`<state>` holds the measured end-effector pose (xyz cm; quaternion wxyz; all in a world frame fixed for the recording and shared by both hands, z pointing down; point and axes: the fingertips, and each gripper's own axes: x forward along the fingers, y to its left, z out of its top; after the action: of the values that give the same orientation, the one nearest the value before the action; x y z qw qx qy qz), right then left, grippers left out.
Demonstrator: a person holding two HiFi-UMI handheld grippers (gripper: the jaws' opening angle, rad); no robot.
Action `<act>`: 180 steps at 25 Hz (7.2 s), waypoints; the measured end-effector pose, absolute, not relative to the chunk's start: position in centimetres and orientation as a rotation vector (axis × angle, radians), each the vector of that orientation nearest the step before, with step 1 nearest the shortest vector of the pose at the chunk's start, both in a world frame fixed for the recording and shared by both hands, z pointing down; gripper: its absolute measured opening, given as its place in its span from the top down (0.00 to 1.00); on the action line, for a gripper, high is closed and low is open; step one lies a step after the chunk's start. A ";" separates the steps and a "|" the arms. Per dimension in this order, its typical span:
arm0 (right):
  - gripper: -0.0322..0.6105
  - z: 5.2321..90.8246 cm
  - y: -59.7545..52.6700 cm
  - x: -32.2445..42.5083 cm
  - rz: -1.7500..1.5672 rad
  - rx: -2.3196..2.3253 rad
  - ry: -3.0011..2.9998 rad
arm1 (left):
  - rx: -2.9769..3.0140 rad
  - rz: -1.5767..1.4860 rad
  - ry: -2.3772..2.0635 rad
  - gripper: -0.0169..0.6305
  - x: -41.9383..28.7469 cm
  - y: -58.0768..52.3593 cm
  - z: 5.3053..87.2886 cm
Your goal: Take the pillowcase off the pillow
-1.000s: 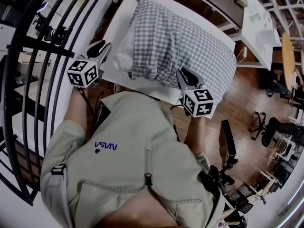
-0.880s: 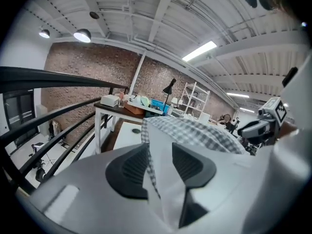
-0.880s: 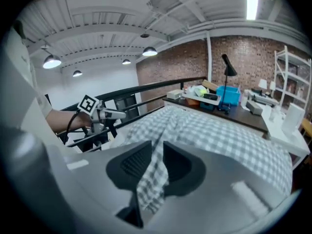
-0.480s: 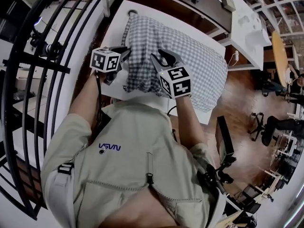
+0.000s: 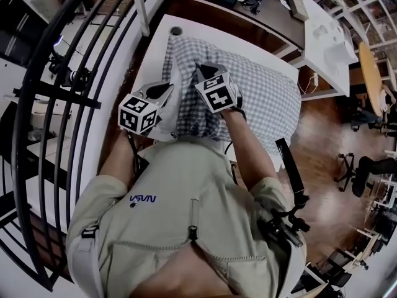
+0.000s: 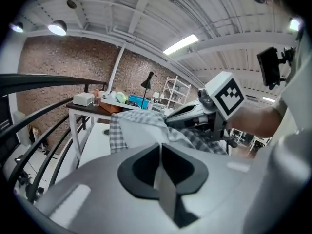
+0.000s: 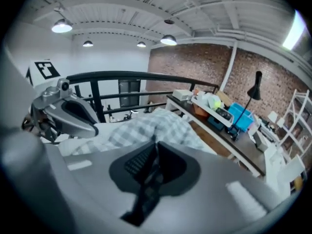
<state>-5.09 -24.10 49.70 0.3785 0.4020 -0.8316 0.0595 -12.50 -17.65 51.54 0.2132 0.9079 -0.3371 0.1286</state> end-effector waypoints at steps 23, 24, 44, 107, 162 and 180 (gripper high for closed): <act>0.94 53.5 -24.4 10.7 0.129 1.380 -1.861 | 2.514 0.239 -1.152 0.85 -16.8 -17.9 50.0; 0.94 53.1 -24.2 10.6 0.114 1.386 -1.878 | 2.541 0.214 -1.173 0.83 -16.4 -18.8 48.6; 0.75 41.7 -24.1 4.4 0.131 1.277 -2.360 | 2.539 0.662 -0.995 0.88 -6.8 -23.5 53.4; 0.62 52.3 -8.1 -0.7 0.361 1.395 -2.131 | 2.405 0.654 -0.950 0.55 -13.9 -10.6 58.8; 0.72 44.1 -11.9 10.4 0.266 1.545 -2.171 | 2.773 0.346 -1.081 0.70 -9.6 -21.8 44.3; 0.66 53.0 -30.0 9.9 0.467 1.231 -1.947 | 2.777 0.923 -0.724 0.62 1.7 -27.8 54.5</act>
<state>9.89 -29.97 53.00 0.3851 0.4833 -0.7645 0.1833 1.67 -27.80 54.54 0.0634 0.9194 -0.2397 0.3054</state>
